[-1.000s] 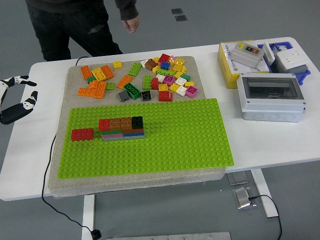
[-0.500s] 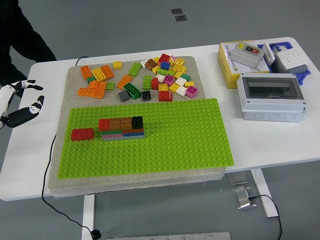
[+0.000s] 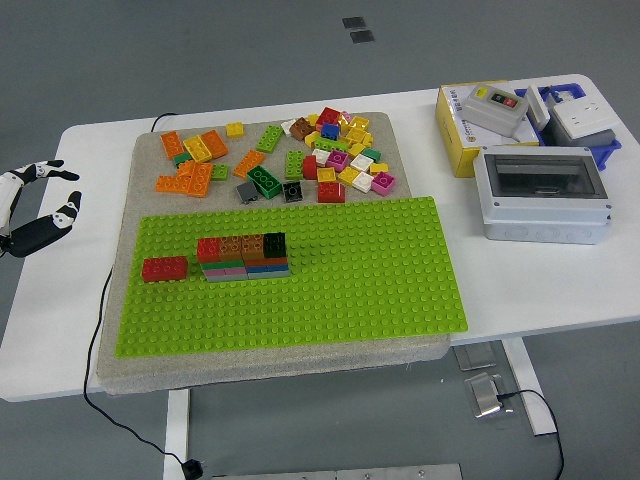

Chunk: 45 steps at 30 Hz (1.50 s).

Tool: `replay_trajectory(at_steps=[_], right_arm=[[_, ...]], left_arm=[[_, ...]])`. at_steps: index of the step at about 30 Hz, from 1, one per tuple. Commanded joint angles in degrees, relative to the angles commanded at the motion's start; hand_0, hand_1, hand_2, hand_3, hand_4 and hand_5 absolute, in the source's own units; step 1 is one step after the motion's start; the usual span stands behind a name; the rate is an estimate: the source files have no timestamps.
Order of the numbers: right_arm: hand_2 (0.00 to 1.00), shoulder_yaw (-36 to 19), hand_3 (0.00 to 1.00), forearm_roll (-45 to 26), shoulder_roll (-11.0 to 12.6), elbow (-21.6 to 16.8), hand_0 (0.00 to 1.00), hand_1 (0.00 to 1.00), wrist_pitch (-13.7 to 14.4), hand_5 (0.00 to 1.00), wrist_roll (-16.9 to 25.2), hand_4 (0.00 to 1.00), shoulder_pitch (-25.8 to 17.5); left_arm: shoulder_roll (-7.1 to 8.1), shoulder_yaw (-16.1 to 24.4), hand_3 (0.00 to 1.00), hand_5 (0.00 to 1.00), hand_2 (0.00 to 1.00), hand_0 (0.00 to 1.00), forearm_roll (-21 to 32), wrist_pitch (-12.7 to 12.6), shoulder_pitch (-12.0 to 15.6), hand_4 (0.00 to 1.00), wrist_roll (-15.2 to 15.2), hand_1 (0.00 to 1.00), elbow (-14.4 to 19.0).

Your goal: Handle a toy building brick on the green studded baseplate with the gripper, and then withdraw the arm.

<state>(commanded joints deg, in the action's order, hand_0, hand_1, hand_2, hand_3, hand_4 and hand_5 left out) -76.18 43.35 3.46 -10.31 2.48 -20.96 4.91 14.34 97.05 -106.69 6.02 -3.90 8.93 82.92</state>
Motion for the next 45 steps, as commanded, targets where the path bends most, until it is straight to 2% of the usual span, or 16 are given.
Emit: replay_trajectory(at_steps=[9, 25, 38, 45], right_arm=[[0.696, -1.31, 0.777, -0.89, 0.96, 0.0, 0.628, 0.586, 0.13, 0.998, 0.66, 0.651, 0.32], [0.689, -3.79, 0.777, 0.36, 1.55, 0.0, 0.62, 0.587, 0.64, 0.998, 1.84, 0.649, 0.63], [0.679, -3.38, 0.777, 1.52, 1.18, 0.0, 0.621, 0.587, 1.28, 0.998, 0.77, 0.642, 0.55], [0.687, -3.5, 0.777, 2.37, 0.78, 0.0, 0.621, 0.588, 1.45, 0.998, -0.06, 0.638, 0.55]], left_arm=[[-0.7, 0.63, 0.637, 0.286, 0.856, 0.938, 0.74, -1.69, -0.09, 0.54, 2.29, 0.876, -0.14], [-1.04, 0.11, 0.633, 0.278, 0.853, 0.934, 0.12, -1.67, -0.5, 0.536, 2.48, 0.876, -1.29], [-1.22, -0.08, 0.632, 0.271, 0.851, 0.934, 0.2, -1.64, -0.22, 0.537, 2.49, 0.875, -1.36], [-0.37, -1.23, 0.631, 0.269, 0.851, 0.932, 0.62, -1.62, 0.26, 0.539, 2.48, 0.875, -1.09]])
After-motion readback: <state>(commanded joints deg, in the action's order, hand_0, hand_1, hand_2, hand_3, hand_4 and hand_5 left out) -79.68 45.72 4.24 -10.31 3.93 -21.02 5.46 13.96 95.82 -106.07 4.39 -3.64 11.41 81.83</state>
